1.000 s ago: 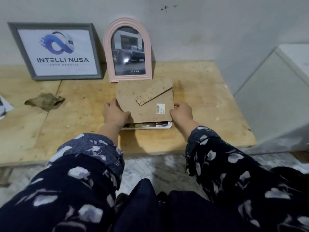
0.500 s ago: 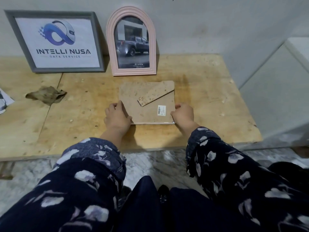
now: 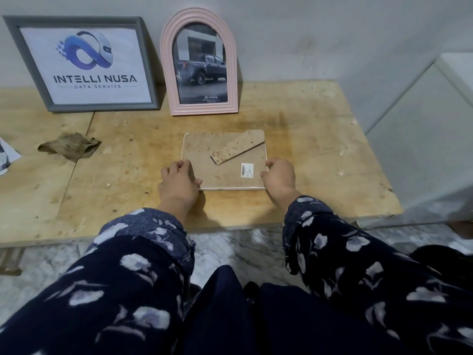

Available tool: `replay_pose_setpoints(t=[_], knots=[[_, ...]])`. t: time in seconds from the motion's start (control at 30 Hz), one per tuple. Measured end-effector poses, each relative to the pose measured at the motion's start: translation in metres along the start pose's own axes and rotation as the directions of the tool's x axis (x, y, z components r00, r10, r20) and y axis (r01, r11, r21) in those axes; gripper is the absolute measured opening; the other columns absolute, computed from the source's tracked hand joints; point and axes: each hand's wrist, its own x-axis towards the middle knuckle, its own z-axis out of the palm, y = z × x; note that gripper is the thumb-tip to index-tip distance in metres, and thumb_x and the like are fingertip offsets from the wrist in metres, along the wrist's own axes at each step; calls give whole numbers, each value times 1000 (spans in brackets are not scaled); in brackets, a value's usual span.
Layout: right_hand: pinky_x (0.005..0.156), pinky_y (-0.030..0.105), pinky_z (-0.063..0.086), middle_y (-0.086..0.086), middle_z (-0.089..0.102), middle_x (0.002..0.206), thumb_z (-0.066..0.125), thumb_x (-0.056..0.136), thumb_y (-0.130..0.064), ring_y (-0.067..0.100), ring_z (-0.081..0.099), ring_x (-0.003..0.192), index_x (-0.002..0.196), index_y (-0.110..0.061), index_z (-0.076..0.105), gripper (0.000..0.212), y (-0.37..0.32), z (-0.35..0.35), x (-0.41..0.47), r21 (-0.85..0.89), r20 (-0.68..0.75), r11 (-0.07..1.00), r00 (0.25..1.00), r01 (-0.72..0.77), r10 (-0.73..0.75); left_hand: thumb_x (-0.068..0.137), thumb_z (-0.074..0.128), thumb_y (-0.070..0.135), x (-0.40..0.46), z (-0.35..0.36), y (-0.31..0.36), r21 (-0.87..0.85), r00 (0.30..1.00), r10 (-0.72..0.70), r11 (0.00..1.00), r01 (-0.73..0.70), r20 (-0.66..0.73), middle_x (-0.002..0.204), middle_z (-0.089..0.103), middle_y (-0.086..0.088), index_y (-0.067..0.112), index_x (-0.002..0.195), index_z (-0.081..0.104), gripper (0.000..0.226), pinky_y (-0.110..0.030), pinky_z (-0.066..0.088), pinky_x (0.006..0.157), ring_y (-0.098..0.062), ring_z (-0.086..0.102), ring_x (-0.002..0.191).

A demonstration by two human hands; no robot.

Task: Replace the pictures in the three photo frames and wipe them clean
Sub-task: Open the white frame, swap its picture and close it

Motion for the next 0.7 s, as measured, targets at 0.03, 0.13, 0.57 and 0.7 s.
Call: replay_pose_setpoints(t=[0.03,0.13,0.57,0.7], knots=[[84,26,42,8,56,131,54,94,-5,25,58,110,132,-10,55,38,-1,0,0,-55,7,998,999,36,-35,96,51,36,0,-1,0,66,1000,7,998,-8,12,148,28,-3,20,144,36,52,-48,34,101,-30,22,132],[95,37,46,8,43,134,45,93,0,28,49,114,135,-8,50,43,-6,-3,3,-278,80,938,978,207,-192,92,54,44,6,-11,6,253,999,27,967,-35,34,141,26,-6,22,133,45,47,-46,28,103,-33,22,128],[97,40,29,-5,57,122,61,86,-44,23,40,117,116,-23,55,37,-21,-32,32,-691,451,505,854,517,-259,73,72,49,47,-43,31,459,942,162,840,-288,294,134,42,-9,21,141,29,85,-45,32,104,-28,36,127],[99,40,27,-5,58,119,67,79,-49,22,39,115,118,-23,56,47,-23,-34,37,-690,476,475,837,546,-270,66,80,49,61,-45,34,518,916,155,784,-341,369,150,18,-10,21,149,15,110,-50,29,108,-31,24,136]])
